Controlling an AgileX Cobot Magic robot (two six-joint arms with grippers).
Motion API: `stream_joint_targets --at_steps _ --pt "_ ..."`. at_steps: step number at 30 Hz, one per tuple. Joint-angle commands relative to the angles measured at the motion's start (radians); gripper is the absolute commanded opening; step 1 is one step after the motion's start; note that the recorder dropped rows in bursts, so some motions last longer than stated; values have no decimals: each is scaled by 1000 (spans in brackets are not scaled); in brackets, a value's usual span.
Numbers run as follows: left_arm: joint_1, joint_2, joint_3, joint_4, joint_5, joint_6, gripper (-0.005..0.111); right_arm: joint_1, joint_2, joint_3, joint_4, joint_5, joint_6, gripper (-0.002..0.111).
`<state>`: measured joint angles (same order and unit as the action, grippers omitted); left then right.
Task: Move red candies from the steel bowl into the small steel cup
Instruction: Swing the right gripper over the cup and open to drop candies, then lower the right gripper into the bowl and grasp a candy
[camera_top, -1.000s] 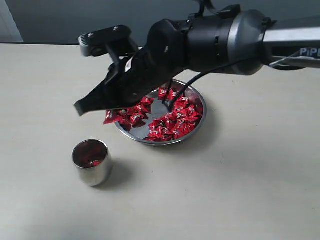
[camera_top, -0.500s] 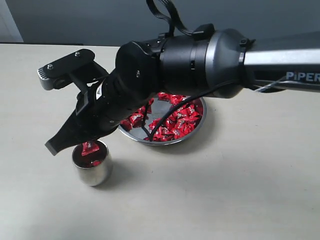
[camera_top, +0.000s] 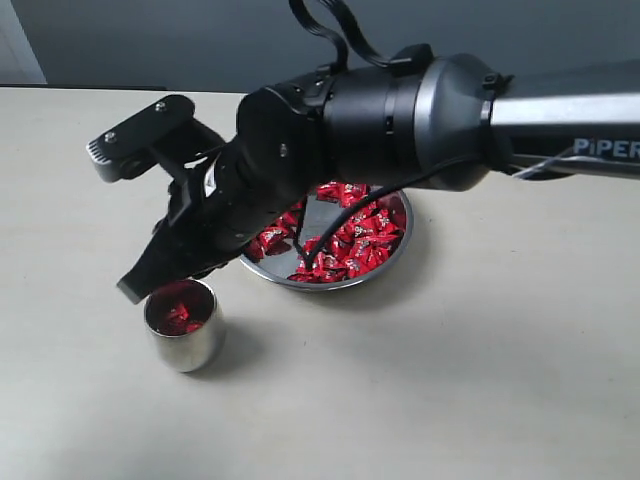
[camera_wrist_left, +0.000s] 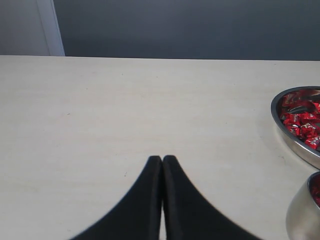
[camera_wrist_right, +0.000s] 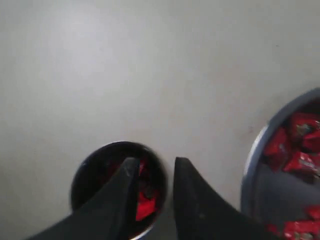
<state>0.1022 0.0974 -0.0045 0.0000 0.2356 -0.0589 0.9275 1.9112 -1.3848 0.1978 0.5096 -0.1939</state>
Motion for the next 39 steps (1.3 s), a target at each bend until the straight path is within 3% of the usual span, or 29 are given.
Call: stream_joint_targets --at_steps 1,9,21,26,39 --pt "-5 -5 4 0 -2 -2 0 -102 9 3 -111 25 151 26" --pt "-5 -5 4 0 -2 -2 0 -230 117 3 -109 41 142 26" --pt "-5 -5 4 0 -2 -2 0 -233 175 3 -111 85 140 26" --pt "-5 -5 4 0 -2 -2 0 -233 175 3 -117 87 138 41" --pt "-5 -5 4 0 -2 -2 0 -233 208 3 -172 85 138 39"
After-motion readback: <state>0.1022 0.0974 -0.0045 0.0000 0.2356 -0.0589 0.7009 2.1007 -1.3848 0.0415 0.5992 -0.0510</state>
